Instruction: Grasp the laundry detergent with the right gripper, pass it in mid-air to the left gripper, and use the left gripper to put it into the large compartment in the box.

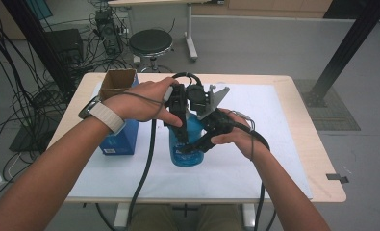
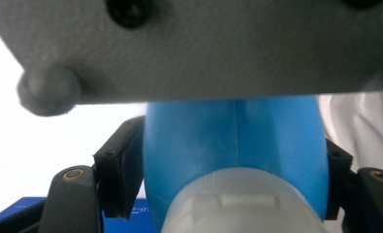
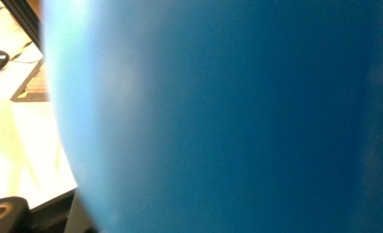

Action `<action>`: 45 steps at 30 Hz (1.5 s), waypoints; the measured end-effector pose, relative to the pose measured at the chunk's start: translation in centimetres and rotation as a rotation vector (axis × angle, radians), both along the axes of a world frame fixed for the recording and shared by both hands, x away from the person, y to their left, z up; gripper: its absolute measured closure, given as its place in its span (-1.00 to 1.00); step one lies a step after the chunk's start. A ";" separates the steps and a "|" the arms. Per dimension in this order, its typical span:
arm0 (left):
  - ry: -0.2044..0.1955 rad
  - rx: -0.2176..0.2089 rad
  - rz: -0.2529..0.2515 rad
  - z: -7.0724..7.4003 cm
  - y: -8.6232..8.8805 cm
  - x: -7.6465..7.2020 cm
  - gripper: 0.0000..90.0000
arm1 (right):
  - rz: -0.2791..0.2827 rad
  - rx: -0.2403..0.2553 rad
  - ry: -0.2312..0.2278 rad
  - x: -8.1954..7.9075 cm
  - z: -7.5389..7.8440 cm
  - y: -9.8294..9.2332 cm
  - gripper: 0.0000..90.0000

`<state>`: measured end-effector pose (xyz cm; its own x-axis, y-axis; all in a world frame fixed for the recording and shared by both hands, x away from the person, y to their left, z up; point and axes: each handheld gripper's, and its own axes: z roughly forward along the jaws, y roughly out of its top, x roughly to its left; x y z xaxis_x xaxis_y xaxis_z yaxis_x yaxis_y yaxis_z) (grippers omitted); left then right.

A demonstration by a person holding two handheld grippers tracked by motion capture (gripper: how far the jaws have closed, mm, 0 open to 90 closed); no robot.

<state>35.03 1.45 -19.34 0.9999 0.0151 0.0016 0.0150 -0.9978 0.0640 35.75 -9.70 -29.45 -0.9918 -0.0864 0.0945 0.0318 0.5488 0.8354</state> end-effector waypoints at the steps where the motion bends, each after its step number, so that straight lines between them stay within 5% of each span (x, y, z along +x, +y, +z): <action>1: 0.006 0.001 0.000 0.0 0.0 0.0 -0.31 | 0.001 -0.002 0.001 0.0 0.0 0.0 -0.04; 13: 0.037 0.001 0.003 -0.2 0.1 0.1 -0.24 | 0.006 -0.006 0.000 0.0 -0.2 0.2 -0.04; 45: 0.026 -0.016 0.014 -0.2 0.3 -0.1 -0.16 | 0.001 -0.014 -0.008 -0.1 0.0 0.1 -0.04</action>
<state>34.92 1.75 -19.52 0.9993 0.0292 -0.0245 0.0311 -0.9964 0.0795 35.68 -9.57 -29.49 -0.9924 -0.0861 0.0879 0.0247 0.5603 0.8279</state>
